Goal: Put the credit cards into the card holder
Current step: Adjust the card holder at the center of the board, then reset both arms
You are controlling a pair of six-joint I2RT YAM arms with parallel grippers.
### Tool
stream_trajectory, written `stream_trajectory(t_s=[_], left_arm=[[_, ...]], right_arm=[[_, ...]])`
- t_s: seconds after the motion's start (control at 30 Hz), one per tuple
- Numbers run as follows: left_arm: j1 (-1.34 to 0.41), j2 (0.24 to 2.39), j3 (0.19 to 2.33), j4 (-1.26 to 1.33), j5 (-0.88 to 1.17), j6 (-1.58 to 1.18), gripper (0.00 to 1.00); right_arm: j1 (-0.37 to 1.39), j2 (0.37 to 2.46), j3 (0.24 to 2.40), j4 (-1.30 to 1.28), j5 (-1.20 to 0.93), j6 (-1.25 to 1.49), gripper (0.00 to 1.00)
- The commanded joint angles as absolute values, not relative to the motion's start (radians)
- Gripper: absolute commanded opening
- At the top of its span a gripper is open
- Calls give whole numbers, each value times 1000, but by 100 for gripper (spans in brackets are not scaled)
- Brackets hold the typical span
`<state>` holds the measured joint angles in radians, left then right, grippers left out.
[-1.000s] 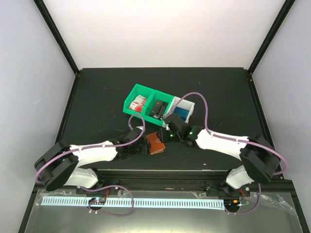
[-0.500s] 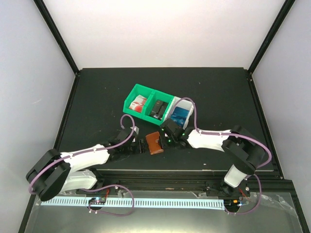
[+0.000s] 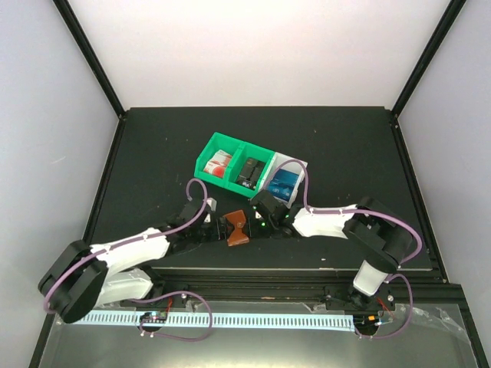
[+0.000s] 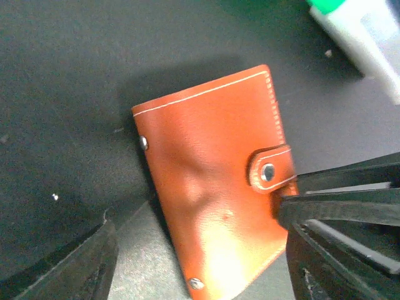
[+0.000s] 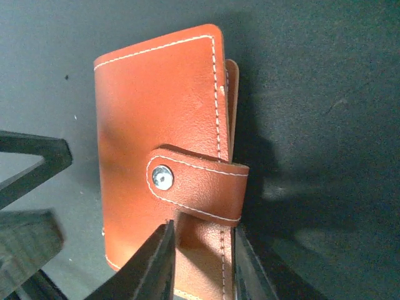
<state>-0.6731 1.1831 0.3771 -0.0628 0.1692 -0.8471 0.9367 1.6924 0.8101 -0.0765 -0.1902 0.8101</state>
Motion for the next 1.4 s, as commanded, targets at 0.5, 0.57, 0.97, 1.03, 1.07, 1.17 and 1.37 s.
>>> stream_trajectory(t_s=[0.5,0.57,0.97,1.03,1.07,1.17,1.37], left_arm=[[-657,471,491,-481,-75,-580,99],[-659,406,540,-531,-101,-555,99],[-658,264,936,-873,-293,-500,99],[-658,249,977,-895,-315,-472,99],[-658,242,996,-903,-322,-454,99],[-659,225,1035,-917,-324,-403,99],[-660,217,1080,-942,-343,-352,99]], right_arm=[[938,1021,761,-421,326,621,74],[939,882,755,-490,410,613,81],[938,315,884,-789,615,583,88],[938,276,903,-811,646,582,89],[939,264,910,-821,654,581,90],[939,238,936,-855,682,583,91],[939,229,962,-891,682,575,91]])
